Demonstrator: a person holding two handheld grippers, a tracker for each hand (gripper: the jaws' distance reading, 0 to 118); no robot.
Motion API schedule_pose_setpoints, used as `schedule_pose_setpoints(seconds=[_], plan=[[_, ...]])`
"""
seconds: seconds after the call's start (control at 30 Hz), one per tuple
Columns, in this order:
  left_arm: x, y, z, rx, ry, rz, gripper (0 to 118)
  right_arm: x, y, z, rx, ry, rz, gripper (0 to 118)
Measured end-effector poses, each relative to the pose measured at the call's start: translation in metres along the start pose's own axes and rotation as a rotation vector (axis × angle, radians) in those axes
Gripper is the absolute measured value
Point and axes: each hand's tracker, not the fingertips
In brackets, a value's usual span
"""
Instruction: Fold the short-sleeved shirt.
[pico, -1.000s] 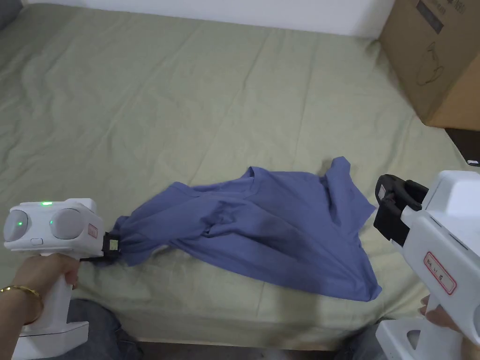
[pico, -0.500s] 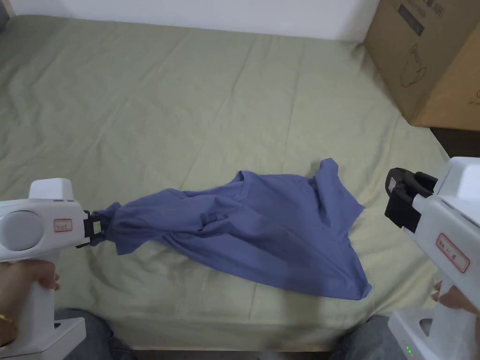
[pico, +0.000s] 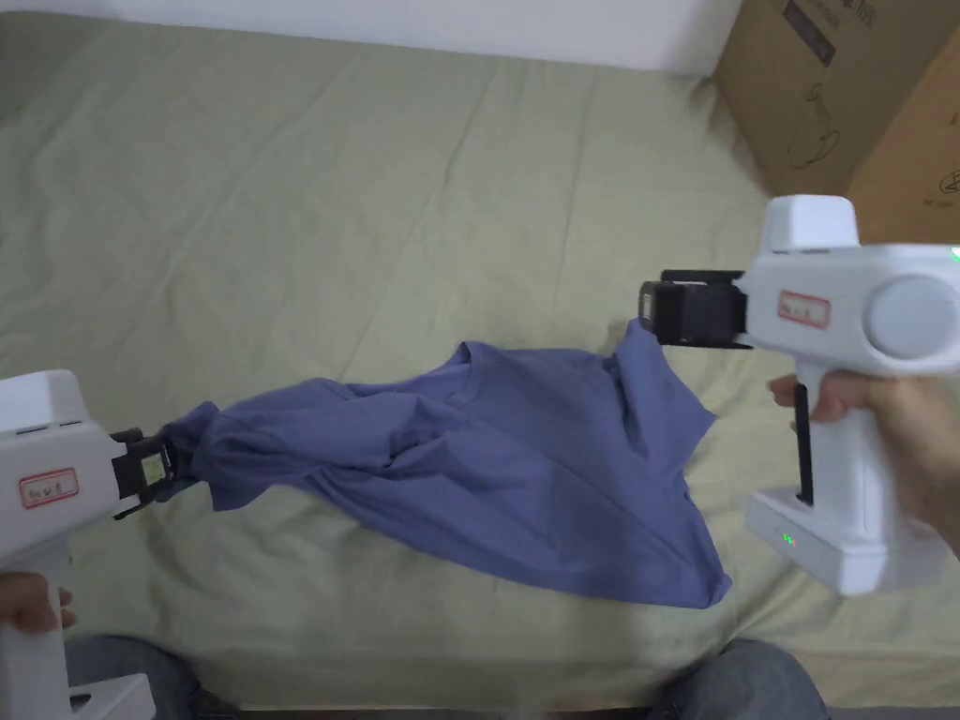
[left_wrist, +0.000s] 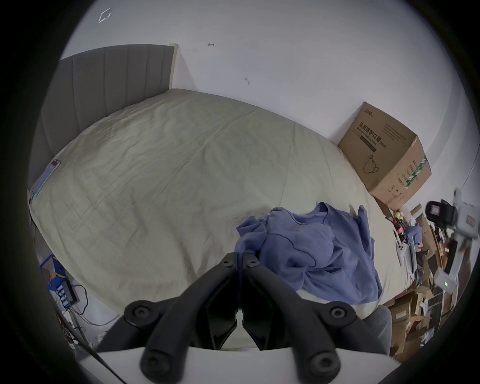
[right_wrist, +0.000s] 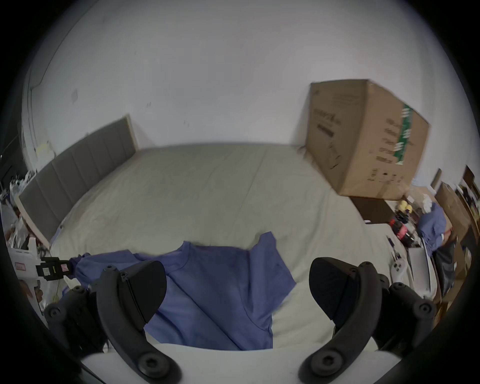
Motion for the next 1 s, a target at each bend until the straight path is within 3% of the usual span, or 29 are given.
schedule_pose_setpoints(seconds=[0.2, 0.3, 0.63, 0.83, 0.9, 1.0], plan=[[-0.006, -0.003, -0.017, -0.04, 0.04, 0.003, 0, -0.019, 0.036, -0.118, -0.283, -0.01, 0.019, 111], [-0.009, -0.002, -0.022, -0.056, 0.042, 0.027, 0, -0.025, 0.036, -0.17, -0.366, -0.04, 0.004, 103], [-0.007, 0.003, -0.038, -0.092, 0.056, 0.043, 0, -0.013, 0.012, -0.265, -0.507, -0.085, -0.06, 92], [-0.009, 0.001, -0.046, -0.113, 0.064, 0.046, 0, 0.001, -0.001, -0.272, -0.521, -0.073, -0.155, 46], [-0.008, 0.001, -0.047, -0.113, 0.061, 0.054, 0, 0.0, -0.001, -0.268, -0.505, -0.067, -0.167, 4], [-0.007, 0.002, -0.046, -0.112, 0.059, 0.068, 0, 0.003, 0.003, -0.26, -0.501, -0.049, -0.188, 4]])
